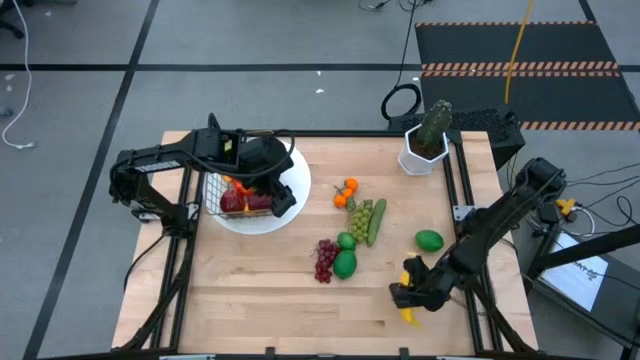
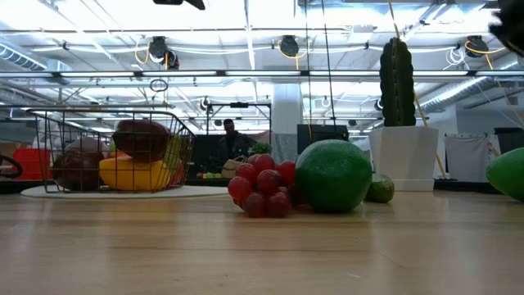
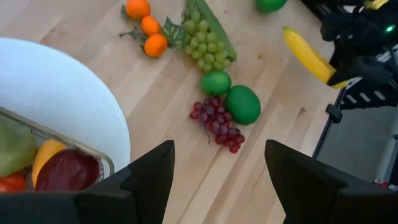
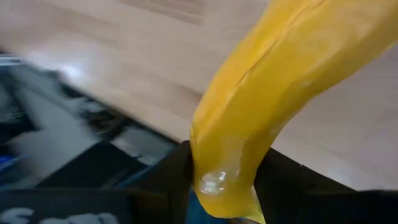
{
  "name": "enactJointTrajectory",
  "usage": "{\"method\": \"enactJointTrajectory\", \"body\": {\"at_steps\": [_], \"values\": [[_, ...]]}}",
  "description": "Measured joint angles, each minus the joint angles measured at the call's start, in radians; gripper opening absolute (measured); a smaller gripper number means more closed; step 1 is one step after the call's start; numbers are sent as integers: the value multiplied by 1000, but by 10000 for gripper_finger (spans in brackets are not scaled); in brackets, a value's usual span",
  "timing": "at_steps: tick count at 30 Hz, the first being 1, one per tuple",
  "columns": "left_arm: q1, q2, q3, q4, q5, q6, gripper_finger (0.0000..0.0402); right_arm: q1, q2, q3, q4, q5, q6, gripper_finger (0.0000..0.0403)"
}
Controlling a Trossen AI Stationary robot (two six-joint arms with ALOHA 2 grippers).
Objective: Build produce basket
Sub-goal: Put the yellow banana into the wire basket
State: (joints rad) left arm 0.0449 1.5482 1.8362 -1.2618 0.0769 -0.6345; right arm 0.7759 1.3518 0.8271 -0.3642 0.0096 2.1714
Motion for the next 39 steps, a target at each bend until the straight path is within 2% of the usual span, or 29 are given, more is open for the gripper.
{"method": "enactJointTrajectory", "body": {"at_steps": [6,13,20,27,30,39], "values": [[15,0,0,51,-9,1,250,-48,-153,0,-9,96,-40,141],[55,0,0,93,-43,8,250,-197,-252,2,70,91,-175,141],[100,0,0,105,-43,-8,250,-353,-266,100,68,14,-370,141],[141,0,0,107,-45,-50,250,-501,-272,210,68,-17,-578,141],[150,0,0,107,-45,-80,250,-570,-277,247,70,-20,-645,141],[152,0,0,108,-23,-151,250,-768,-274,323,66,-121,-859,141]]}}
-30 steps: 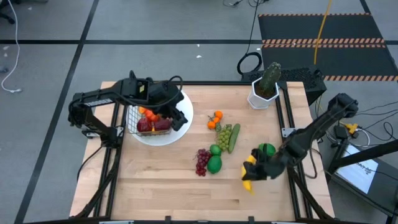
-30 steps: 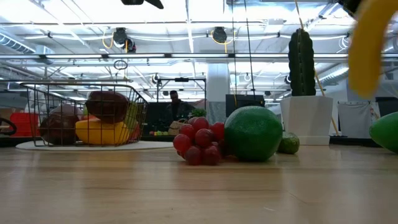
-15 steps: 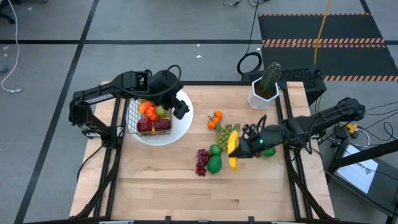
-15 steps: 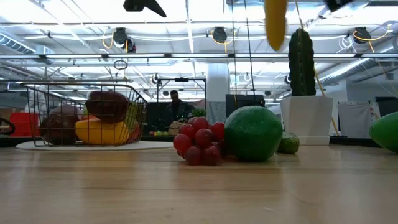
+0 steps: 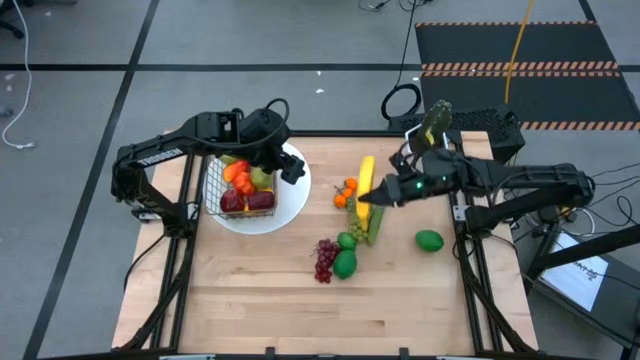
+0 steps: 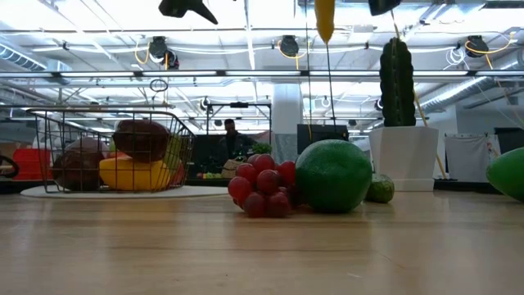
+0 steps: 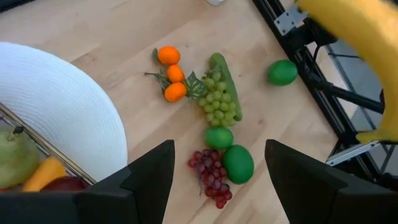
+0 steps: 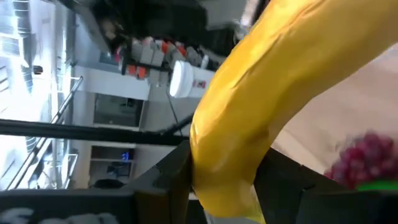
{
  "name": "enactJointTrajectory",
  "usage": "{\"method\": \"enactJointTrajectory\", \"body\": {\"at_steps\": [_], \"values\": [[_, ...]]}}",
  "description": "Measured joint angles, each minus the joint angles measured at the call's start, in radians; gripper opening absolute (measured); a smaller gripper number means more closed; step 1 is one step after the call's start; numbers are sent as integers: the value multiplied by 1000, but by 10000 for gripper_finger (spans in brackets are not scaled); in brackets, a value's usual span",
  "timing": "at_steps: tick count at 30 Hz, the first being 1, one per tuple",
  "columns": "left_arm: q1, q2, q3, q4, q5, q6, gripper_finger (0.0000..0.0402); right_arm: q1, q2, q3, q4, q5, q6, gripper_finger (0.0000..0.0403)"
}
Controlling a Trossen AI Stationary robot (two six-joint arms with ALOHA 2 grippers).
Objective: Build produce basket
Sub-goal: Put the yellow banana into the wire basket
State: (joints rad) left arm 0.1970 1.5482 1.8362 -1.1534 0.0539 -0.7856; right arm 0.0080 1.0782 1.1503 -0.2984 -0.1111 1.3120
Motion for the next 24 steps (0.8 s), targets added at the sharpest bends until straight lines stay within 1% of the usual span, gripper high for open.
{"method": "enactJointTrajectory", "body": {"at_steps": [4,8,12,15,18,24], "values": [[0,0,0,3,0,-25,250,-71,-1,47,2,-41,-87,141],[0,0,0,4,1,-22,250,-138,-1,98,-1,-105,-159,141],[8,0,0,4,5,-21,250,-196,-1,162,-63,-158,-219,141],[15,0,0,6,7,-22,250,-225,-1,207,-113,-171,-305,141],[24,0,0,6,8,-26,250,-247,-1,241,-127,-202,-413,141],[40,0,0,8,8,-28,250,-287,-1,269,-134,-233,-527,141]]}}
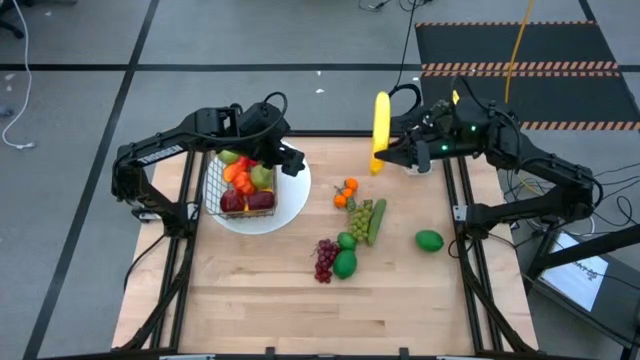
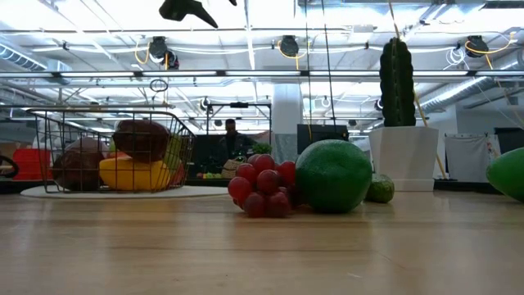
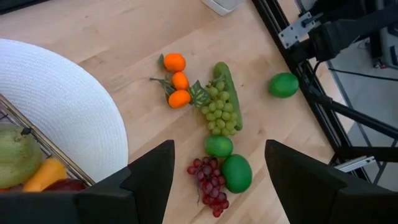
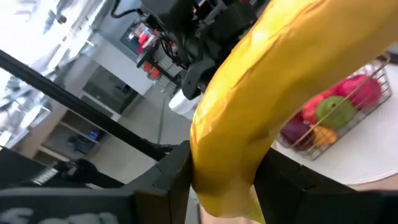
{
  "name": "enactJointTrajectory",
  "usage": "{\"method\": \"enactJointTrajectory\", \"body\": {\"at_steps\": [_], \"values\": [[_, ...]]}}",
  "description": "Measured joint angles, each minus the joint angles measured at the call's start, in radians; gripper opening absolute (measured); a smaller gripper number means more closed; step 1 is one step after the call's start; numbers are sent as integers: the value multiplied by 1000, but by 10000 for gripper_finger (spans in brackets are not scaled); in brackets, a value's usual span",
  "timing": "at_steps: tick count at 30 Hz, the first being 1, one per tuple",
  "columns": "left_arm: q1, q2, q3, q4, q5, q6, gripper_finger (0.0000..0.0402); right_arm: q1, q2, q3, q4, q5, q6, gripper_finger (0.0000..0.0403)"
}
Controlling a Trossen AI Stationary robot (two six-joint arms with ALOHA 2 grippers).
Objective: Build produce basket
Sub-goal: Put the yellow banana into the wire basket
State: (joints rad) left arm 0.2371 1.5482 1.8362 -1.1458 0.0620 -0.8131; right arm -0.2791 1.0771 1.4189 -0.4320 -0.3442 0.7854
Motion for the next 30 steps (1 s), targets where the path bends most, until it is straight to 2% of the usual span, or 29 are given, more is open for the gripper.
{"method": "enactJointTrajectory", "body": {"at_steps": [5,13,22,30], "values": [[-1,0,0,0,0,0,250,-17,0,0,-21,-5,-116,141],[-1,0,0,0,-8,-2,250,-37,0,0,-83,5,-403,141],[0,0,0,5,-10,-11,250,-37,0,0,-155,87,-677,141],[-1,0,0,127,-15,-39,250,-37,0,0,-155,87,-896,141]]}}
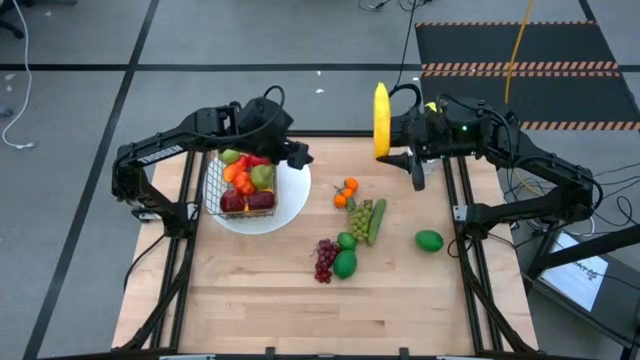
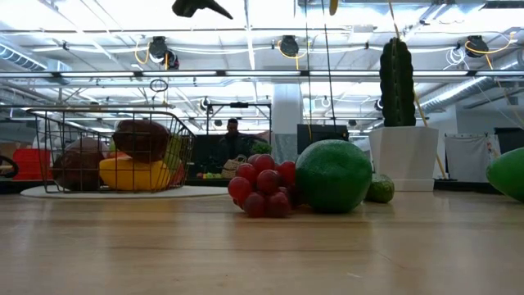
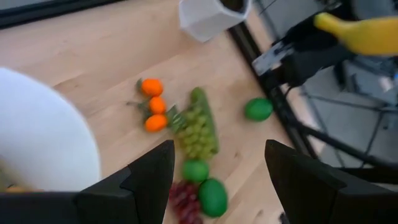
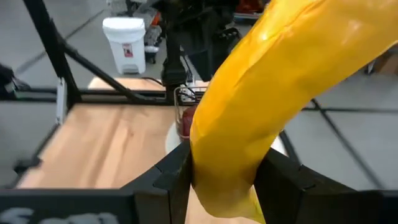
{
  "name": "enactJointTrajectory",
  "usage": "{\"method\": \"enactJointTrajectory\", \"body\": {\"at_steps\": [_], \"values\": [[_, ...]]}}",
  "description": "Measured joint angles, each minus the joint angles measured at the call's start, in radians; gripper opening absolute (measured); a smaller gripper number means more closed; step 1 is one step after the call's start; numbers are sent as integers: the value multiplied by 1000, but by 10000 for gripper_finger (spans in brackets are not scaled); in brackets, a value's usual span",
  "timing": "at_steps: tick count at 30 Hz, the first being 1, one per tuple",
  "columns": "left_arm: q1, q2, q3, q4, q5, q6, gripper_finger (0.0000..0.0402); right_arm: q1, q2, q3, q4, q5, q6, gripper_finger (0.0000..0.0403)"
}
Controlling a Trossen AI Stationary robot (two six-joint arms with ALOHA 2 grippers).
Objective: Build produce basket
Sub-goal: Put the yellow banana into the wire basket
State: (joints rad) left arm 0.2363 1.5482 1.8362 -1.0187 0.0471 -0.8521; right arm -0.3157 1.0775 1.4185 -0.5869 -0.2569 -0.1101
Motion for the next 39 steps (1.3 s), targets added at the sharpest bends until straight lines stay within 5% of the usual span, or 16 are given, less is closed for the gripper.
{"method": "enactJointTrajectory", "body": {"at_steps": [6,17,25,32,39], "values": [[0,0,0,93,-4,-33,250,0,0,0,0,3,-184,141],[-2,0,0,112,-23,-78,250,1,0,0,-1,205,-506,141],[-2,0,0,112,-74,-90,250,4,0,0,-1,235,-662,141],[-2,0,0,111,-87,-111,250,4,0,-1,-1,233,-587,141],[-2,0,0,112,-102,-122,250,4,-3,-1,-12,231,-247,141]]}}
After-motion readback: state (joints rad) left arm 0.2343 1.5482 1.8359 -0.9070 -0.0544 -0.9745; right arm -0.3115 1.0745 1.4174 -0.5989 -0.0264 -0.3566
